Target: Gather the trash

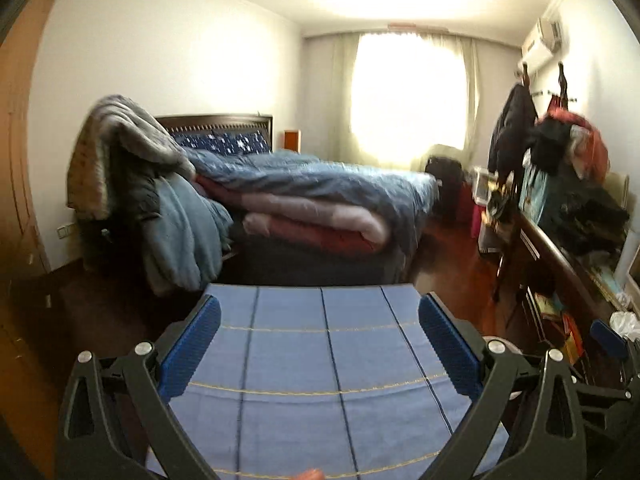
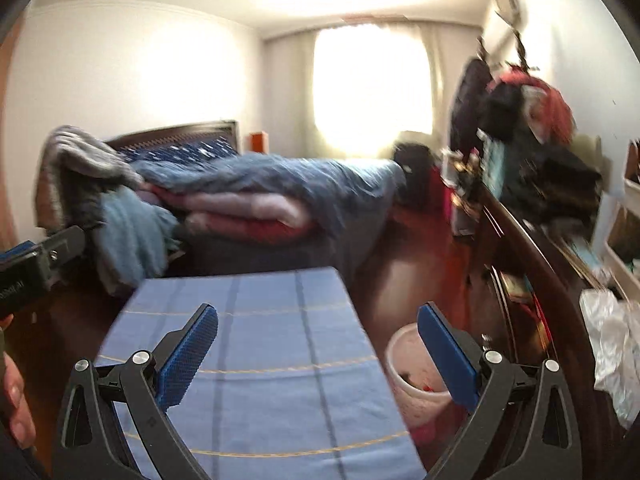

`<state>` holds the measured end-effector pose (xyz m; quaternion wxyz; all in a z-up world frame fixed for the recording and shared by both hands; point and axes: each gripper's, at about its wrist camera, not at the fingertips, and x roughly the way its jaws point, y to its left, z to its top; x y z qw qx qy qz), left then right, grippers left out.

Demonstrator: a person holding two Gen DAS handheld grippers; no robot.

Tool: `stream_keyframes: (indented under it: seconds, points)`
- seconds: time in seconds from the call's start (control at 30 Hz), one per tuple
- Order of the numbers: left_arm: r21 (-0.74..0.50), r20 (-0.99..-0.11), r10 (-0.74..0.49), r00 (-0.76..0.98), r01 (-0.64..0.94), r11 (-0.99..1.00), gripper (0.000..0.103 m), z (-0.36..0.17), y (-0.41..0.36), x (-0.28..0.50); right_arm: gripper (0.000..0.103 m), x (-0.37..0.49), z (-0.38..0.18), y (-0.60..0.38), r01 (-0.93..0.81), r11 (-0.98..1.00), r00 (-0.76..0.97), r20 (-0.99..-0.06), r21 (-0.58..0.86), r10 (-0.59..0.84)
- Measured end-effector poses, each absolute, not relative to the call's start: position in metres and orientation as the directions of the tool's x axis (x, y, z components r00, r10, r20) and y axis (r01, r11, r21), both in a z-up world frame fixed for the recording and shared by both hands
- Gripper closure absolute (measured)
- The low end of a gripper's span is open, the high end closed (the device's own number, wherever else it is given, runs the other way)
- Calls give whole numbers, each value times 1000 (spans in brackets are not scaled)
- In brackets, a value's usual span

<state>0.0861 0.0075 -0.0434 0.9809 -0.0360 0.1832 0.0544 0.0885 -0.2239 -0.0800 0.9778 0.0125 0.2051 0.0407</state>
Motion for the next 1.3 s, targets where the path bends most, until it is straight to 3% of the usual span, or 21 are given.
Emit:
stream_keyframes:
  seconds: [0.33, 1.3]
  points:
    - [-76, -243, 103, 965, -124, 989, 3, -9, 22, 11, 4, 30, -32, -194, -92, 995, 969, -232, -23, 85]
    - [-90, -185, 83, 979, -101, 991, 3, 0, 26, -35, 4, -8, -16, -201, -62, 998, 981, -186, -2, 61]
